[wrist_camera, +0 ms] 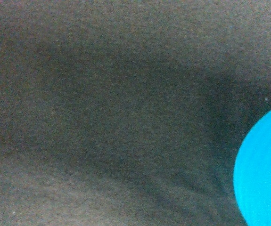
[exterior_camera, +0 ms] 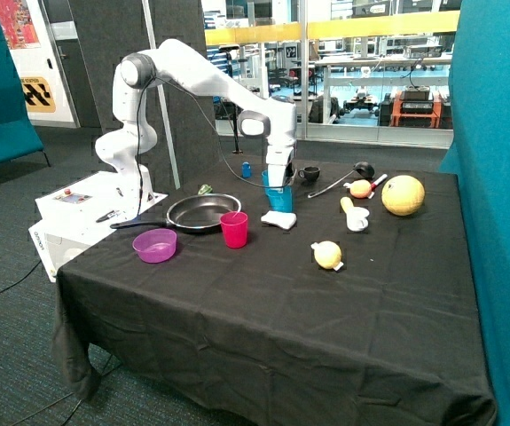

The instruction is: Stack the cups

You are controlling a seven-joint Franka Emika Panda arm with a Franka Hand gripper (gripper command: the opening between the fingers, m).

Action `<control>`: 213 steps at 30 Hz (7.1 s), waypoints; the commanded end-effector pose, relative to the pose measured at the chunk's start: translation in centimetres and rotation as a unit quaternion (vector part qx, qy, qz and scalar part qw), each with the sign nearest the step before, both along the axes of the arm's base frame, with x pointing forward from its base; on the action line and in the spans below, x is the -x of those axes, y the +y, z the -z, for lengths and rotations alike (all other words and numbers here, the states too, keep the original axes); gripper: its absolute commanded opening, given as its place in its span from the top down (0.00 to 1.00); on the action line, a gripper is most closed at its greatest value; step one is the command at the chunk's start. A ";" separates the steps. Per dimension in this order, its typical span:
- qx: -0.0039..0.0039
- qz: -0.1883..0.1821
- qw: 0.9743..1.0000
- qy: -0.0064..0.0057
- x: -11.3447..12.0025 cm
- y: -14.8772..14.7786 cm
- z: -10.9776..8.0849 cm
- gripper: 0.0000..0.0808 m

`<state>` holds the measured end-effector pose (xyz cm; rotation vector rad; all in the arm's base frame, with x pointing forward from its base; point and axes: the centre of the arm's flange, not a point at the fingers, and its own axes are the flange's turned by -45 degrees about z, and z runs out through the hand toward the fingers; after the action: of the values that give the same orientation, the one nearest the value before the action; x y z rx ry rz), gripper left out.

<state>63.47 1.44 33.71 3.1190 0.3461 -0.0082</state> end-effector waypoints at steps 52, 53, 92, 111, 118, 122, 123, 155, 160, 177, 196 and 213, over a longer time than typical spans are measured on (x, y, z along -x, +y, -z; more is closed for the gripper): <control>-0.002 -0.073 0.997 -0.002 2.6 3.2 -8.8 1.00; -0.002 -0.074 0.997 -0.002 2.8 3.3 -8.9 1.00; -0.002 -0.164 0.986 -0.002 8.4 10.8 -11.2 1.00; -0.002 -0.185 0.983 -0.002 11.5 13.1 -9.1 1.00; -0.002 -0.188 0.982 -0.002 11.2 13.1 -8.8 1.00; -0.002 -0.192 0.981 -0.002 11.0 13.1 -8.8 1.00; -0.002 -0.192 0.981 -0.002 10.9 13.1 -8.8 1.00; -0.002 -0.180 0.984 -0.002 9.5 11.6 -7.9 1.00; -0.002 -0.183 0.983 -0.002 9.5 12.0 -7.7 1.00; -0.002 -0.189 0.982 -0.002 10.0 12.8 -6.9 1.00; -0.002 -0.180 0.984 -0.002 9.9 12.2 -5.9 1.00; -0.002 -0.182 0.983 -0.002 10.4 13.2 -4.3 1.00</control>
<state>53.26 14.13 38.70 3.0084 0.9078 -0.0003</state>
